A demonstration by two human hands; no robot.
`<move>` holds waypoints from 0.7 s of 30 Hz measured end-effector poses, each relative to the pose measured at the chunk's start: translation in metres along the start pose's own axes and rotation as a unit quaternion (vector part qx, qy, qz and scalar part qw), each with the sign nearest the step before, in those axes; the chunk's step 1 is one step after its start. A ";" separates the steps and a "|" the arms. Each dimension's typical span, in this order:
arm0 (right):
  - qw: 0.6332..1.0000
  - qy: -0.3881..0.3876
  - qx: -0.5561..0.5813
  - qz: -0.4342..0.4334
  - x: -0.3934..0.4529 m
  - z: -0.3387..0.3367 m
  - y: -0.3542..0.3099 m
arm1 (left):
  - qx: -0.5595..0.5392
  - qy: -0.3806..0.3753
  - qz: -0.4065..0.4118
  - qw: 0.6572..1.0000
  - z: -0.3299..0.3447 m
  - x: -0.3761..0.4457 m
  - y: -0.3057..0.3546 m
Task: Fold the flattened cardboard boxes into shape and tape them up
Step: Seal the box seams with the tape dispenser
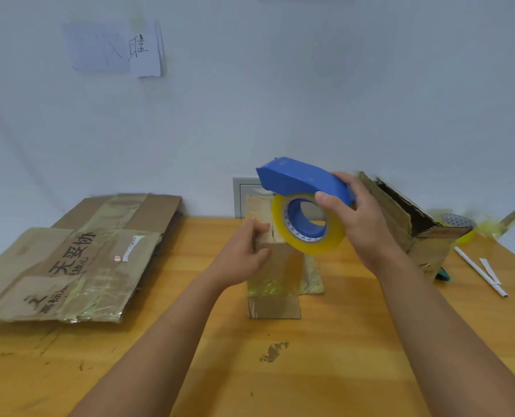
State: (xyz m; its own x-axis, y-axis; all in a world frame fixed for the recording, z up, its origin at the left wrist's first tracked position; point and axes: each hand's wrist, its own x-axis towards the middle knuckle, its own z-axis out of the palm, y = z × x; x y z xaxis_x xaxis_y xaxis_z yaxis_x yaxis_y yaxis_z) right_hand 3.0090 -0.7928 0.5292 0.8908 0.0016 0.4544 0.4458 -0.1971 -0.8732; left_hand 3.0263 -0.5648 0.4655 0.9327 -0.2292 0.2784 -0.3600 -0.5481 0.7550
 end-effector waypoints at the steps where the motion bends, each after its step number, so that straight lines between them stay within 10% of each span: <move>1: 1.000 -0.011 0.002 0.009 0.001 -0.003 0.000 | -0.048 0.004 -0.011 0.999 -0.003 0.000 0.003; 7: 0.997 -0.067 0.003 0.029 0.006 -0.014 0.003 | -0.284 0.164 -0.167 0.930 -0.028 0.023 0.037; 21: 0.997 -0.074 0.030 -0.001 0.012 -0.010 0.006 | -0.502 0.044 -0.244 0.829 -0.044 0.028 0.048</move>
State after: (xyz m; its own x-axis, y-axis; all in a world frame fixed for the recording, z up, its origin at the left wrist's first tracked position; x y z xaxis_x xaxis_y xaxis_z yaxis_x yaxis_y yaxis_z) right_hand 3.0217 -0.8040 0.5311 0.8908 0.1470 0.4299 0.4488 -0.1371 -0.8831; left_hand 3.0359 -0.5619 0.5363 0.9761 -0.0935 -0.1962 0.2172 0.3964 0.8920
